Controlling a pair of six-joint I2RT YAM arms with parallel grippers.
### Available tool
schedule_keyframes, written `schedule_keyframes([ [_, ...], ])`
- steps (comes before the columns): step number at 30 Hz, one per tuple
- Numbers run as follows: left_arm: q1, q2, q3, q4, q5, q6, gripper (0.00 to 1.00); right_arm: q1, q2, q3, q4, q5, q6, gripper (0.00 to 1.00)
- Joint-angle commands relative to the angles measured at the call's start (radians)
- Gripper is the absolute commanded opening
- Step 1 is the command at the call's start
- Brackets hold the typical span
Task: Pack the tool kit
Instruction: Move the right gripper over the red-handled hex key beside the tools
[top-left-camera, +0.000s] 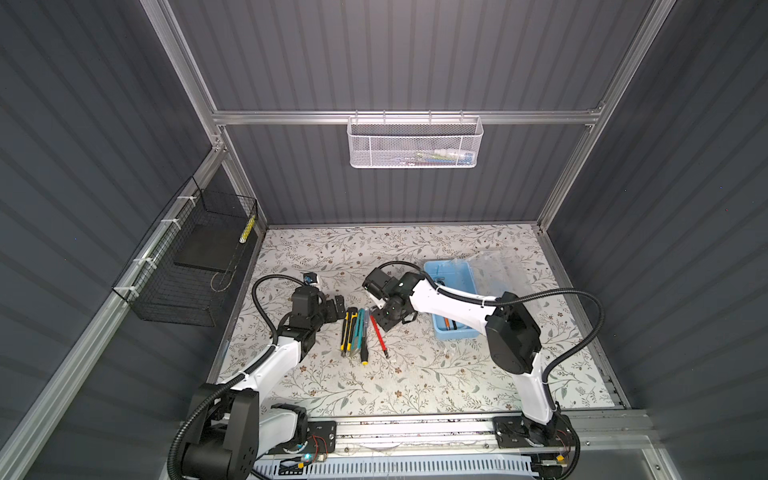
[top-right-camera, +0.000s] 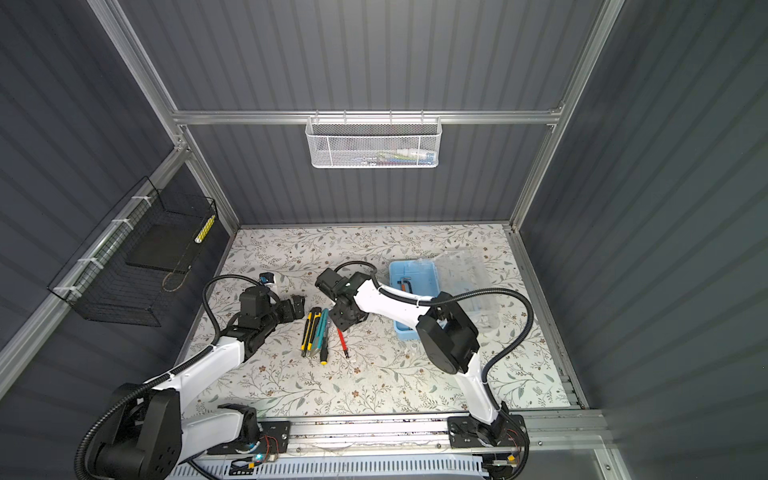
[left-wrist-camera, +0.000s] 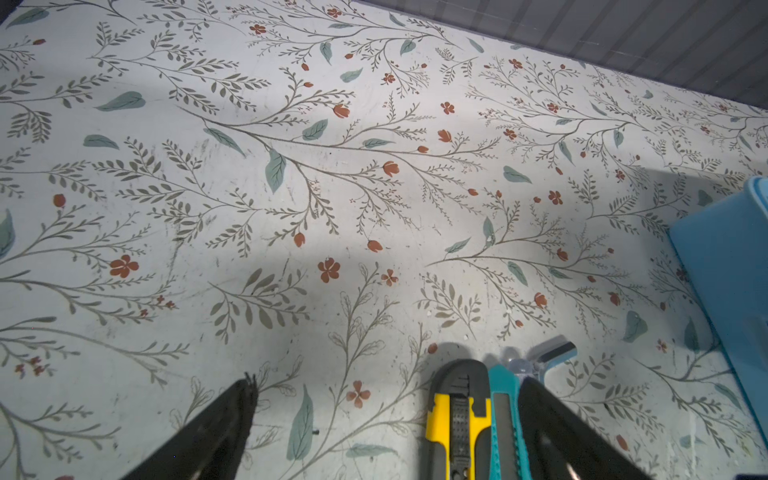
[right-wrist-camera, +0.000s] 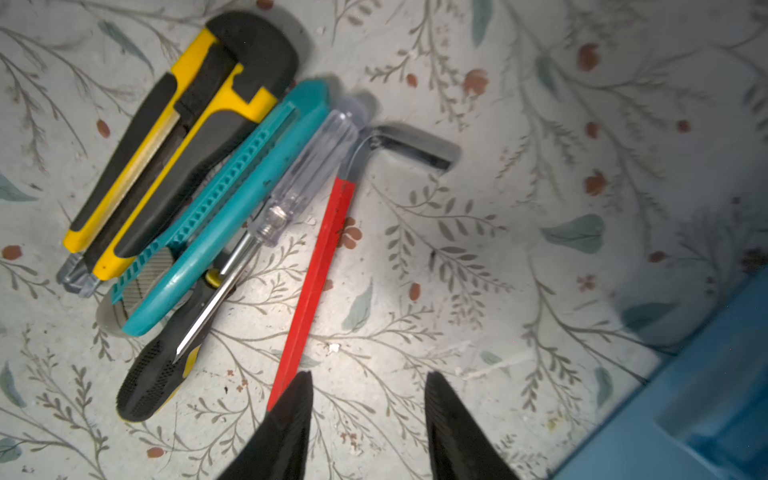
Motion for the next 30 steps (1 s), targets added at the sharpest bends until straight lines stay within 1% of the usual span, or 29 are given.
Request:
schedule_keyframes([
  [1, 0.005, -0.025, -0.005, -0.008, -0.016, -0.004, 1.00, 0.025, 0.020, 0.038, -0.029, -0.026, -0.001, 0.47],
  [3, 0.005, -0.030, -0.009, -0.006, -0.020, -0.007, 1.00, 0.041, 0.037, 0.032, -0.013, -0.024, 0.003, 0.48],
  [9, 0.004, -0.016, 0.001, -0.010, -0.010, -0.002, 1.00, 0.052, 0.106, 0.069, -0.036, -0.003, 0.076, 0.47],
  [17, 0.005, -0.016, 0.001, -0.009, -0.010, -0.002, 1.00, 0.050, 0.149, 0.101, -0.023, 0.004, 0.076, 0.47],
  [23, 0.005, -0.015, 0.000, -0.009, -0.009, -0.002, 1.00, 0.039, 0.182, 0.126, -0.030, -0.016, 0.080, 0.45],
  [30, 0.005, -0.016, 0.001, -0.009, -0.010, -0.002, 1.00, 0.036, 0.197, 0.131, -0.030, -0.011, 0.089, 0.41],
])
